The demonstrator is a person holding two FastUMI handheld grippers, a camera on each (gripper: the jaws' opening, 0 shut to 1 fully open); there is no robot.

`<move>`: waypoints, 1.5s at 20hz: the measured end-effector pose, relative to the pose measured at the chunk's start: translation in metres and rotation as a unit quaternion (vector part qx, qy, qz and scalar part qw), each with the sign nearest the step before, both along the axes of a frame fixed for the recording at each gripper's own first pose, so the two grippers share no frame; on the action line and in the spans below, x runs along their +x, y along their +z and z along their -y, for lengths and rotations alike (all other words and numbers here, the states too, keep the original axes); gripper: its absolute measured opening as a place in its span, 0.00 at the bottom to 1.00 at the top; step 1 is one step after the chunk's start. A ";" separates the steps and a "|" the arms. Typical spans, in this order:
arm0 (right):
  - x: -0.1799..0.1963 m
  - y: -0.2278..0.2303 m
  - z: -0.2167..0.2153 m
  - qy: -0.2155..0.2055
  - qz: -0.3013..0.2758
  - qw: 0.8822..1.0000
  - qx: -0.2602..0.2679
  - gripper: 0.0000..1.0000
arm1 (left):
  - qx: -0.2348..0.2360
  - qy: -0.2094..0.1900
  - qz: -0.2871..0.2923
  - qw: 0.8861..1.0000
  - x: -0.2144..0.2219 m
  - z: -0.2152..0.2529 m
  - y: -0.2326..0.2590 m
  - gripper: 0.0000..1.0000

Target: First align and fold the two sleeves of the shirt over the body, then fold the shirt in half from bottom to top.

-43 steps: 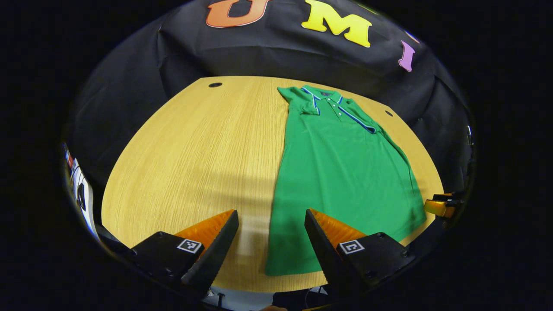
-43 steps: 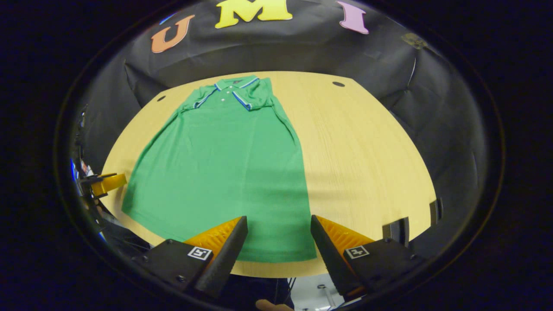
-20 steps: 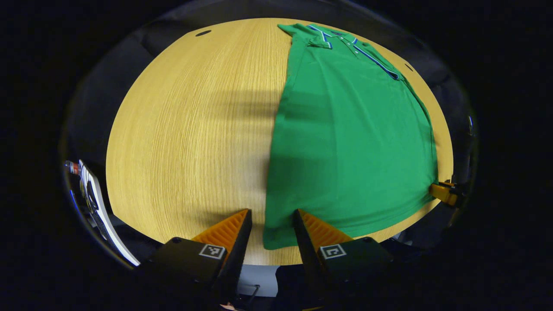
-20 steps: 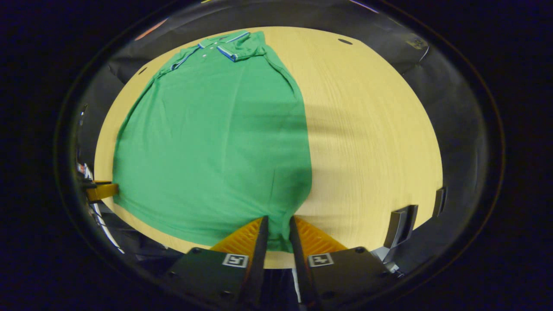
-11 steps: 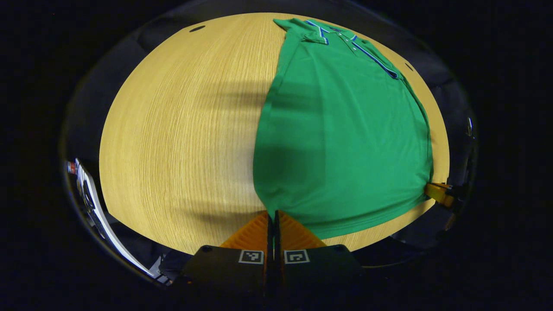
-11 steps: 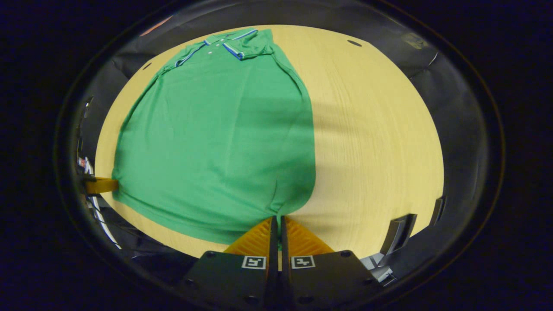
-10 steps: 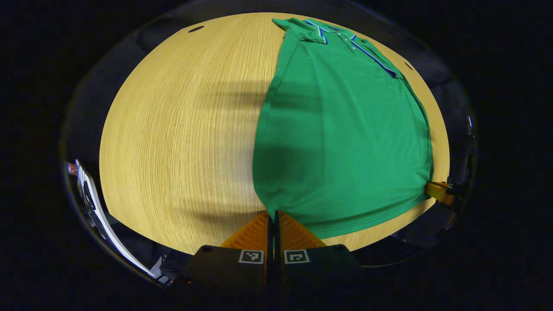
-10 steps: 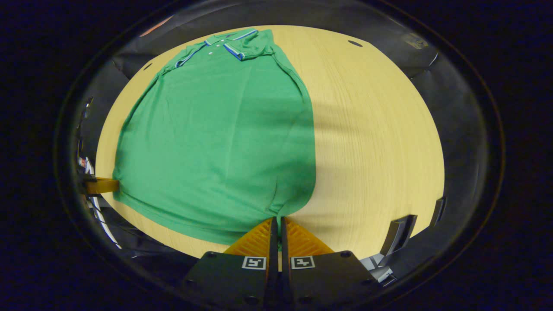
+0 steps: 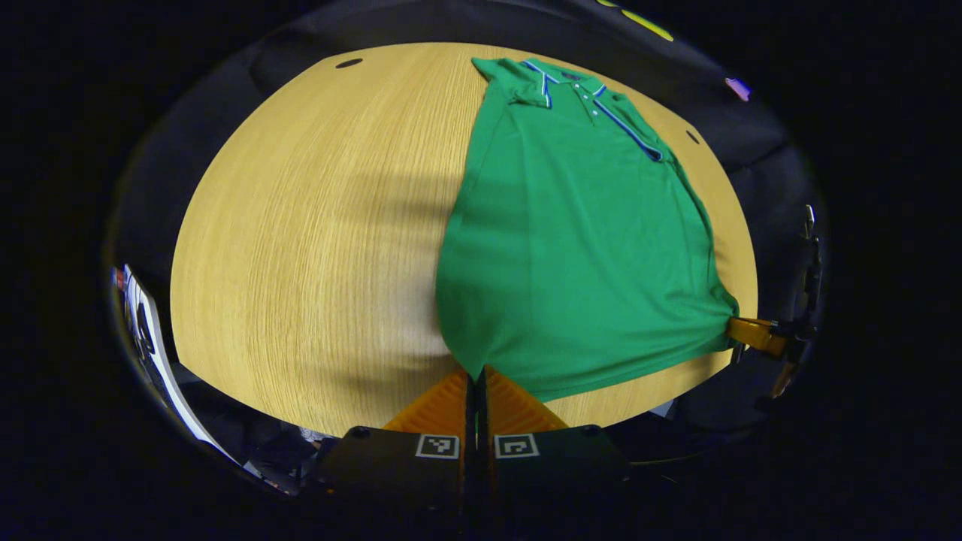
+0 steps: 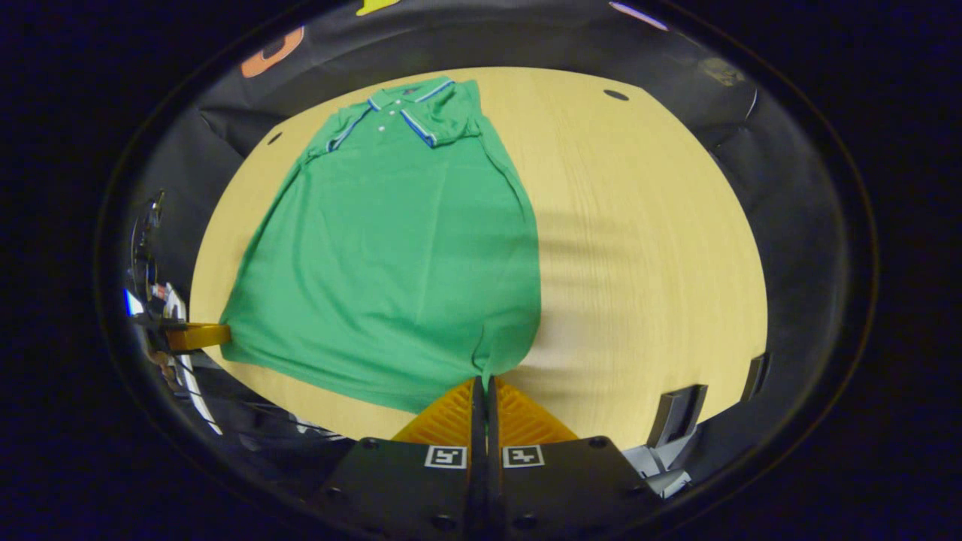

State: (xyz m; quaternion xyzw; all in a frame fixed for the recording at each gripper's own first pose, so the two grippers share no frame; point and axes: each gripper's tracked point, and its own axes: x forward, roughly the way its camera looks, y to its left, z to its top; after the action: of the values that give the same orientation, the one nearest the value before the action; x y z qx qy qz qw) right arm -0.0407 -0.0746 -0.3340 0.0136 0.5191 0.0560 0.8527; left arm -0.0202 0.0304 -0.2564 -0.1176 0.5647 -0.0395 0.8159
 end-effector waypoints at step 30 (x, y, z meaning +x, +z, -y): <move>0.338 0.193 -0.013 0.016 0.191 0.981 -0.032 0.02 | 0.010 0.042 0.222 0.974 0.452 -0.045 0.220 0.03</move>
State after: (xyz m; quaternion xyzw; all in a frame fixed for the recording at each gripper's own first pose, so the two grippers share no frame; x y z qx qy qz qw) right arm 0.2975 -0.0612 -0.1407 -0.0329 0.3486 0.0547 0.9351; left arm 0.4316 0.0754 -0.0367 -0.1216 0.3647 -0.0251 0.9228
